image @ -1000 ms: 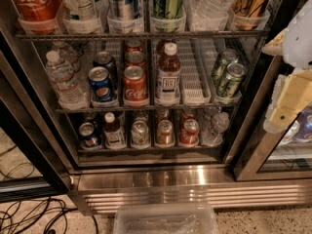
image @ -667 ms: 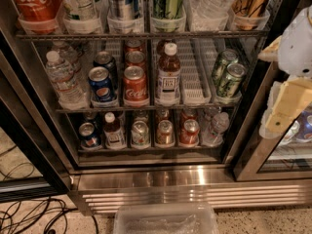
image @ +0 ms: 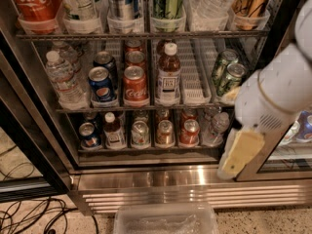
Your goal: Pick coke can from middle shelf of fridge
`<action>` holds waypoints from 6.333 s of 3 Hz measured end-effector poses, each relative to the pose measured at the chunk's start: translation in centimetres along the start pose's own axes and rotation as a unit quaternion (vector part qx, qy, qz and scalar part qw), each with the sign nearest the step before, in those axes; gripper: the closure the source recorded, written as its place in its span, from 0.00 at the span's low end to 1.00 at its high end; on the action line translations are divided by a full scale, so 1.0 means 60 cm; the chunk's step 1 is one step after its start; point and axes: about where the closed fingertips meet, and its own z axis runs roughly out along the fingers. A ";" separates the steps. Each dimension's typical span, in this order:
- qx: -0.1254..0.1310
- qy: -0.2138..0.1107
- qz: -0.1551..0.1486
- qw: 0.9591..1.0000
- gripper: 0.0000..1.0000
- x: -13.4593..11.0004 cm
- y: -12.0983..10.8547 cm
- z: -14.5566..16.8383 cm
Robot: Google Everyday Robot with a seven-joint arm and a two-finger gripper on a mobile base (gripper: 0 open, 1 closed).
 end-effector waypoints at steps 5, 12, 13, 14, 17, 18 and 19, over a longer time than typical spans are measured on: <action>-0.029 -0.104 -0.048 0.993 0.00 -0.090 0.133 0.181; 0.203 -0.317 0.096 0.921 0.00 -0.258 -0.051 0.202; 0.246 -0.335 0.089 0.905 0.00 -0.279 -0.075 0.209; 0.283 -0.349 0.087 0.889 0.00 -0.288 -0.091 0.211; 0.339 -0.381 0.098 0.855 0.17 -0.295 -0.106 0.211; 0.357 -0.393 0.115 0.839 0.30 -0.294 -0.119 0.208; 0.382 -0.398 0.136 0.823 0.30 -0.292 -0.132 0.203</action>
Offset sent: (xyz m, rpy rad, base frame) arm -0.0498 0.0757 -0.0781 0.0647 0.0617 0.2332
